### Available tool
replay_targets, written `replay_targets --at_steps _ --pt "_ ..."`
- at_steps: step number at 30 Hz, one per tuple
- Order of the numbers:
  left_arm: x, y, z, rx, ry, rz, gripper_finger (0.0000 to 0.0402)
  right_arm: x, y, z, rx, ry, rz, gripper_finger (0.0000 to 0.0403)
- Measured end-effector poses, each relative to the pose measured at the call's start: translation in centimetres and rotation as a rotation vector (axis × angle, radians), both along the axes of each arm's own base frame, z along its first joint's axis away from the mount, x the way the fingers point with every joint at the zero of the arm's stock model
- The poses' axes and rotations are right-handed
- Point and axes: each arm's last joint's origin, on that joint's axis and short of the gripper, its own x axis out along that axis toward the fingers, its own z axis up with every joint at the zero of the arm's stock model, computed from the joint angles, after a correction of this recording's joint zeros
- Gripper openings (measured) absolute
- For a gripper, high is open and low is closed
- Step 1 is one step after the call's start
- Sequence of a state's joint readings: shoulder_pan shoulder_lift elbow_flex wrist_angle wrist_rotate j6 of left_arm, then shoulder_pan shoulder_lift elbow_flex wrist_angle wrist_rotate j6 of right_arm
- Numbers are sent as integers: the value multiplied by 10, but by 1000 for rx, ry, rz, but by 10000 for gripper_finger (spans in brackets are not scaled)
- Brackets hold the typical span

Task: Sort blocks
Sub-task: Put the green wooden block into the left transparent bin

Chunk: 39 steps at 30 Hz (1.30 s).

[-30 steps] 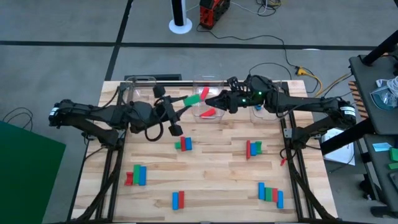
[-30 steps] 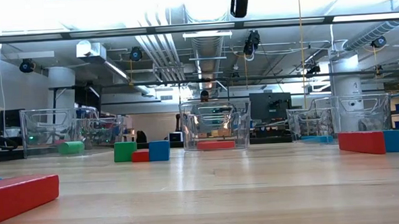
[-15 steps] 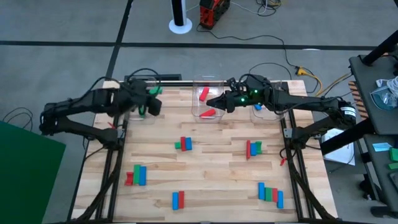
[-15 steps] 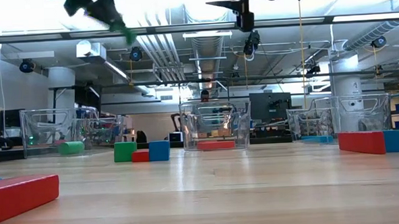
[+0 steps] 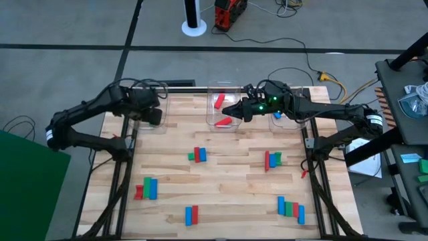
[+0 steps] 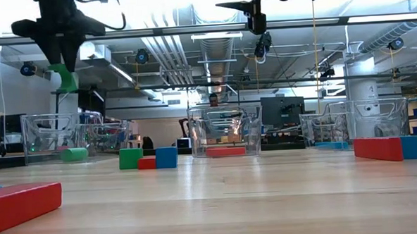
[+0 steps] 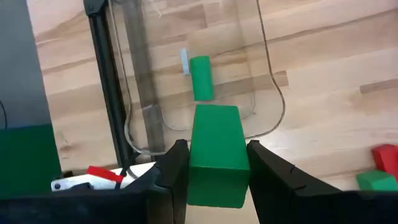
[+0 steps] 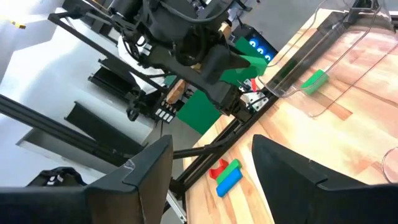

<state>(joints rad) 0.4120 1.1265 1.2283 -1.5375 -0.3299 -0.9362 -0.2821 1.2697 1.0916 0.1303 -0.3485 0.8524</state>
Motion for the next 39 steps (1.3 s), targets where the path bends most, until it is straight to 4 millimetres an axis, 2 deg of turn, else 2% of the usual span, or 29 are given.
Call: replay_targets --at_steps 6,13,24,39 --pt "-1 11 -6 -5 25 25 110 0 0 0 -3 0 1 210" --pt "-1 30 -32 -15 6 84 110 0 0 0 -17 0 2 212" --pt "-11 34 -62 -70 97 132 124 0 0 0 -25 3 4 215" --pt "-12 35 -64 -57 115 134 127 0 0 -2 -19 24 4 216"
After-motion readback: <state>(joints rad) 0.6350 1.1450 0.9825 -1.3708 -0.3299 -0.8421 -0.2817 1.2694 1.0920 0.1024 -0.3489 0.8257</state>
